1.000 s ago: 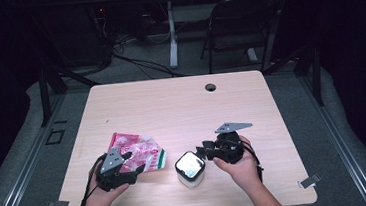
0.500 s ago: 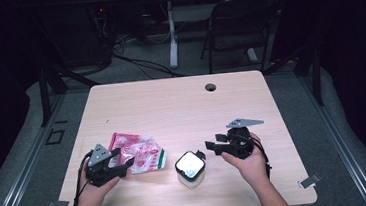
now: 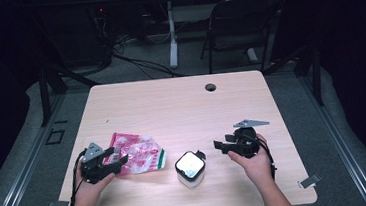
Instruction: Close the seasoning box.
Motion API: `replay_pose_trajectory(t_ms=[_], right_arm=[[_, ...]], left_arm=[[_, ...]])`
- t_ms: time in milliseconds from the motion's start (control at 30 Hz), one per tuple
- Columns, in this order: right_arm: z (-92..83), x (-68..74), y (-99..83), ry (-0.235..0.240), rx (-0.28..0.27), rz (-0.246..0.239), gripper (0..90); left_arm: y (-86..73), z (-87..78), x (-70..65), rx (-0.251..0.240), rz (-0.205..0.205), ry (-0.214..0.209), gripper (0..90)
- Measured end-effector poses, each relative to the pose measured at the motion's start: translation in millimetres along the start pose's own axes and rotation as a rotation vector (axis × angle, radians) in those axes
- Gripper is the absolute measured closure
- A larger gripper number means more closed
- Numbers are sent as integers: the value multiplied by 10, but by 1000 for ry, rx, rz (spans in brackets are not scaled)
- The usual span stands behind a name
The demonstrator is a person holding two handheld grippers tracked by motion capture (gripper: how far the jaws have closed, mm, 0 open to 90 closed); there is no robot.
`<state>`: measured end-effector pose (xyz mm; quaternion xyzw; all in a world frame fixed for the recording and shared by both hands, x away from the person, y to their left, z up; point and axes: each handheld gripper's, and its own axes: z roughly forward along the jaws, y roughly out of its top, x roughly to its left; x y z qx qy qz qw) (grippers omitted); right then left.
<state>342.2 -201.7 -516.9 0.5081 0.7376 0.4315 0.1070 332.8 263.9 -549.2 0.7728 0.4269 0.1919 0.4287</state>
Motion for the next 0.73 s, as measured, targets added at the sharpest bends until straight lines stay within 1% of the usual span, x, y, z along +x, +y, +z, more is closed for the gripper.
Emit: replay_pose_trajectory(t_ms=[167,233,333,400,500,533,600,633,667,700,733], right_arm=[[10,-72,-40,-18,-1,19,418],[10,-95,-50,-24,3,25,418],[12,-128,-68,-35,12,31,418],[21,-142,-82,-35,9,41,418],[12,-158,-82,-47,20,35,418],[12,-162,-83,-42,11,41,418],[8,-170,-84,-47,11,41,418],[2,-178,-85,-46,12,39,418],[-2,-187,-87,-47,11,35,418],[-6,-196,-91,-55,10,34,418],[-12,-205,-91,-58,11,35,418]], left_arm=[[-14,13,54,8,-18,20,330],[-15,16,68,9,-27,21,330],[-17,24,86,11,-28,27,330],[-19,27,95,13,-30,31,330],[-19,18,117,14,-40,39,330],[-19,13,128,11,-43,39,330],[-19,-7,163,-3,-71,51,330],[-21,-10,185,-17,-91,55,330],[-18,-18,210,-20,-110,61,330],[-20,-17,229,-29,-121,66,330],[-18,-18,259,-29,-133,82,330]])
